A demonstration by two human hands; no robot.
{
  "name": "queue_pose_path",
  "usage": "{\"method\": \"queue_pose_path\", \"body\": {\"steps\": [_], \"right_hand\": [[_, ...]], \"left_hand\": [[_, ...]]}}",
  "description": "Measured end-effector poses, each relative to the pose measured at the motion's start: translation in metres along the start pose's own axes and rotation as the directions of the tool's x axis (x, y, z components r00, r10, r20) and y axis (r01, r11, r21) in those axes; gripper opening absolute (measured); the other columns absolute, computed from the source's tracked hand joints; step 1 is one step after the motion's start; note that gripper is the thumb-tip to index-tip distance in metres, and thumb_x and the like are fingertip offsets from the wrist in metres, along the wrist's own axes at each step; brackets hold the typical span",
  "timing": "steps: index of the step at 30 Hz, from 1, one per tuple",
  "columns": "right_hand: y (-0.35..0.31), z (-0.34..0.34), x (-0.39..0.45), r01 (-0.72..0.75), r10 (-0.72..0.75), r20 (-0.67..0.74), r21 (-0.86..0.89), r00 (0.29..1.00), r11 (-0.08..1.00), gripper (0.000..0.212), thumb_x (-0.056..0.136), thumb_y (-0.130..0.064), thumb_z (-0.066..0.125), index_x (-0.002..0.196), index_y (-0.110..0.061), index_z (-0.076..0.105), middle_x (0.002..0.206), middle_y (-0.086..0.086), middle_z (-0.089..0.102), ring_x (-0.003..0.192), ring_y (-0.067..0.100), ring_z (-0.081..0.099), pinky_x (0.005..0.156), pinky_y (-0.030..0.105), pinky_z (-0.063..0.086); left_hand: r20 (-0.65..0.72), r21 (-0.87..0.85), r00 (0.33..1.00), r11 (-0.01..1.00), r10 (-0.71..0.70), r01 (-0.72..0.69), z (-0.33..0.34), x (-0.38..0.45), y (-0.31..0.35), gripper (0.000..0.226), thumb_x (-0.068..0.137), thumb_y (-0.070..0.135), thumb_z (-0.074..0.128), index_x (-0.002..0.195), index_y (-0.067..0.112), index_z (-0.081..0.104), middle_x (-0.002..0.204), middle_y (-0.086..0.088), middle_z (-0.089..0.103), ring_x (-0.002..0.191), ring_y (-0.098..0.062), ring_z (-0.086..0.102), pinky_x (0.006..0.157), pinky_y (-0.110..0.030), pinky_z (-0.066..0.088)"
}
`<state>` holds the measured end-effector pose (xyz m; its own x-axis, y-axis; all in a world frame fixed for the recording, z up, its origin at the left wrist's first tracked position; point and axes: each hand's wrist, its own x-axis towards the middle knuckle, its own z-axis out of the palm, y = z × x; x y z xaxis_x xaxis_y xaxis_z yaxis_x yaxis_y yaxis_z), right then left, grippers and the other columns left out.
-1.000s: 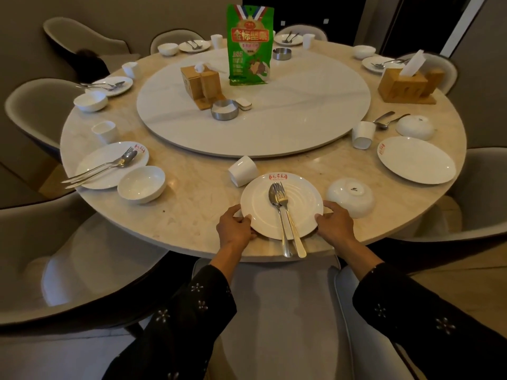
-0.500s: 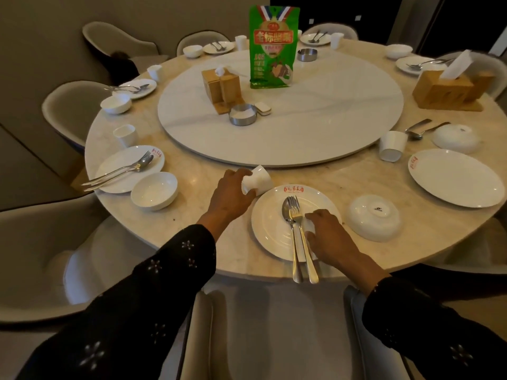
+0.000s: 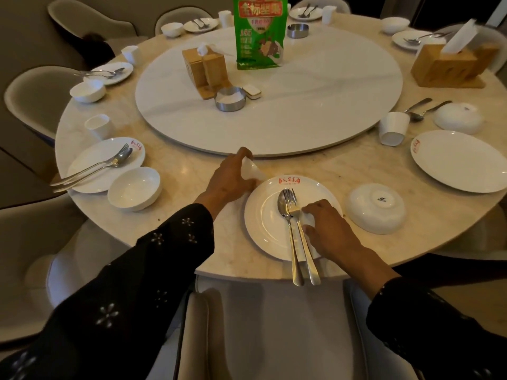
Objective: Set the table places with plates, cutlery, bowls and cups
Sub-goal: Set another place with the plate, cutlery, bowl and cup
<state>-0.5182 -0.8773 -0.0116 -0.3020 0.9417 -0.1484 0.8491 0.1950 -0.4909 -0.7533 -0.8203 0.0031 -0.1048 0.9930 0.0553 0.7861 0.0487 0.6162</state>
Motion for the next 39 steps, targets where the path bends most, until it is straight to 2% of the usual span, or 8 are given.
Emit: {"method": "queue_pose_path", "body": {"steps": [4,10,16,23,29,33,36,39], "right_hand": [[-0.003,-0.003,0.003,-0.009,0.010,0.021,-0.015,1.000,1.000,0.039,0.092,-0.016,0.060,0.130,-0.011,0.052,0.133,0.008,0.046,0.113,0.027,0.052,0.090,0.034,0.045],[-0.008,-0.007,0.002,-0.025,0.026,0.032,-0.030,0.999,0.999,0.041,0.091,-0.016,0.061,0.130,-0.012,0.051,0.132,0.008,0.046,0.110,0.027,0.054,0.088,0.036,0.050],[-0.009,-0.006,0.000,-0.028,0.029,0.024,-0.035,0.999,0.999,0.042,0.092,-0.016,0.060,0.132,-0.012,0.050,0.134,0.008,0.045,0.115,0.027,0.052,0.093,0.034,0.044],[-0.009,-0.006,0.001,-0.029,0.030,0.012,-0.026,0.999,0.999,0.043,0.091,-0.015,0.061,0.133,-0.013,0.050,0.134,0.008,0.045,0.116,0.026,0.052,0.094,0.031,0.043],[-0.008,-0.005,0.000,-0.027,0.027,0.008,-0.025,1.000,0.999,0.043,0.091,-0.015,0.060,0.133,-0.013,0.051,0.133,0.009,0.046,0.116,0.027,0.052,0.094,0.033,0.044],[-0.006,-0.005,-0.003,-0.007,0.007,0.016,-0.017,1.000,1.000,0.041,0.093,-0.016,0.058,0.133,-0.013,0.051,0.133,0.010,0.047,0.118,0.028,0.051,0.096,0.034,0.042],[0.000,-0.010,-0.011,0.043,-0.044,0.041,0.032,0.998,0.999,0.039,0.095,-0.015,0.053,0.134,-0.011,0.051,0.137,0.010,0.048,0.124,0.026,0.047,0.103,0.031,0.035],[0.016,-0.013,-0.026,0.064,-0.063,-0.139,0.002,0.988,0.998,0.041,0.093,-0.015,0.055,0.134,-0.015,0.051,0.139,0.009,0.046,0.124,0.028,0.044,0.105,0.037,0.034]], "left_hand": [[0.012,-0.092,0.999,0.995,0.038,-0.037,-0.029,-0.007,-0.016,0.056,0.071,0.020,0.084,0.108,0.018,0.043,0.114,-0.003,0.054,0.101,-0.021,0.053,0.077,-0.028,0.047],[0.195,-0.130,0.980,0.990,-0.034,0.061,-0.048,-0.021,-0.041,0.091,0.067,0.014,0.087,0.140,0.015,0.034,0.130,-0.006,0.046,0.115,-0.023,0.052,0.092,-0.031,0.047],[0.211,-0.065,0.978,0.998,0.003,0.011,-0.044,-0.026,-0.048,0.076,0.068,0.013,0.085,0.132,0.013,0.044,0.133,-0.009,0.048,0.117,-0.026,0.051,0.095,-0.040,0.049],[0.250,-0.070,0.968,0.997,-0.018,0.036,-0.039,-0.022,-0.042,0.084,0.073,0.011,0.081,0.143,0.015,0.035,0.142,-0.009,0.044,0.126,-0.027,0.047,0.103,-0.041,0.044],[0.185,-0.125,0.948,0.951,-0.258,0.283,-0.034,-0.042,-0.033,0.106,0.073,0.018,0.083,0.152,0.013,0.014,0.149,-0.011,0.037,0.133,-0.029,0.042,0.107,-0.039,0.039],[0.016,-0.182,0.880,0.864,-0.475,0.470,-0.018,-0.089,-0.019,0.072,0.083,0.031,0.073,0.141,0.011,0.035,0.132,-0.014,0.054,0.120,-0.028,0.054,0.097,-0.032,0.042],[0.051,-0.294,0.841,0.797,-0.539,0.528,0.001,-0.119,-0.007,0.048,0.087,0.034,0.068,0.126,0.014,0.048,0.114,-0.011,0.063,0.097,-0.027,0.065,0.090,-0.041,0.054],[0.112,-0.456,0.812,0.697,-0.573,0.554,0.015,-0.140,0.015,0.037,0.092,0.029,0.063,0.122,0.013,0.049,0.104,-0.012,0.065,0.073,-0.021,0.068,0.063,-0.028,0.058]]}}
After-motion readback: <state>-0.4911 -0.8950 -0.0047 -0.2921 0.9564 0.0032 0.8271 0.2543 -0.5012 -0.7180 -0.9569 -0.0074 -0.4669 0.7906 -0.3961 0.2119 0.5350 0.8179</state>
